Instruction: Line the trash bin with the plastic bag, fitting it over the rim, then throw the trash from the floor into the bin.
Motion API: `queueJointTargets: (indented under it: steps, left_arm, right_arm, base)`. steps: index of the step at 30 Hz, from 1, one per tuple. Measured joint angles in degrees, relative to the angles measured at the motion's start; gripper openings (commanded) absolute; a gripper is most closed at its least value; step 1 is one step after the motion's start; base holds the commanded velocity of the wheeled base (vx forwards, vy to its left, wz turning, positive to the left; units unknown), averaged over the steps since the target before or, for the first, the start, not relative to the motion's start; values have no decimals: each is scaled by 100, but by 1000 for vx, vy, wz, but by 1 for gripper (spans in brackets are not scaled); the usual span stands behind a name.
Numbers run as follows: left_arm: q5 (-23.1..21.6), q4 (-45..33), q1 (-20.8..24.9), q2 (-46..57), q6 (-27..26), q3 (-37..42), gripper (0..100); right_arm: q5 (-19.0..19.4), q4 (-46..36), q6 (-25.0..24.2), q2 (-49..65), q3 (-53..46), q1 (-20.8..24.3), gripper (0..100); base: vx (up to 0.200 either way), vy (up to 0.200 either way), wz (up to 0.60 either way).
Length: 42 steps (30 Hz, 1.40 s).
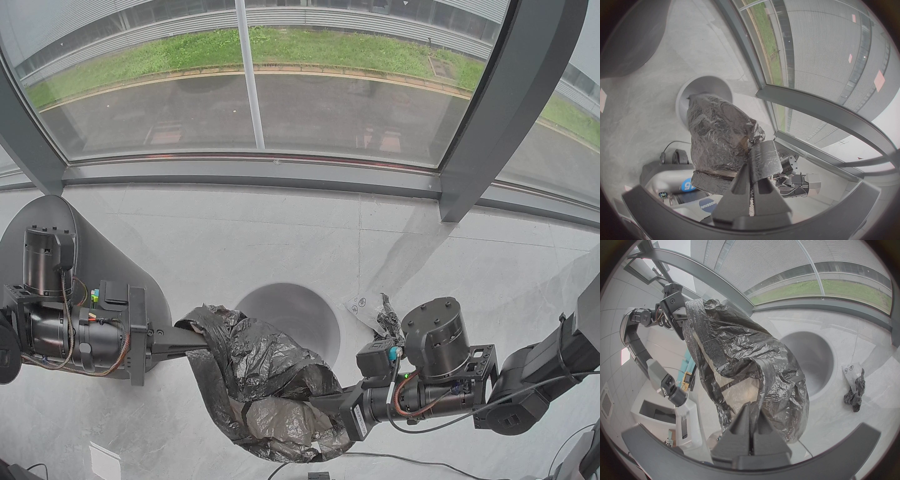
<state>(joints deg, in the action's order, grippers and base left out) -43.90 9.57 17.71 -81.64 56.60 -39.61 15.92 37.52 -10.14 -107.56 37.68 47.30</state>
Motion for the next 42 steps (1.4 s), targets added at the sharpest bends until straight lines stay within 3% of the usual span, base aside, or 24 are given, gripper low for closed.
queueJointTargets:
  steps: [7,22,42]
  left_arm:
    - [-6,661,-184,-424,11,-105,0]
    - [-11,811,-650,-1232,-2,-562,0]
    - [-6,1131,-780,-1631,11,-763,0]
  right_arm:
    - [-16,52,43,-455,669,-307,0]
    - [-49,-33,249,-1736,2193,-581,0]
    - [-312,-50,396,-2497,3034,-819,0]
  base:
    - [0,0,0]
    - [0,0,0]
    - [0,0,0]
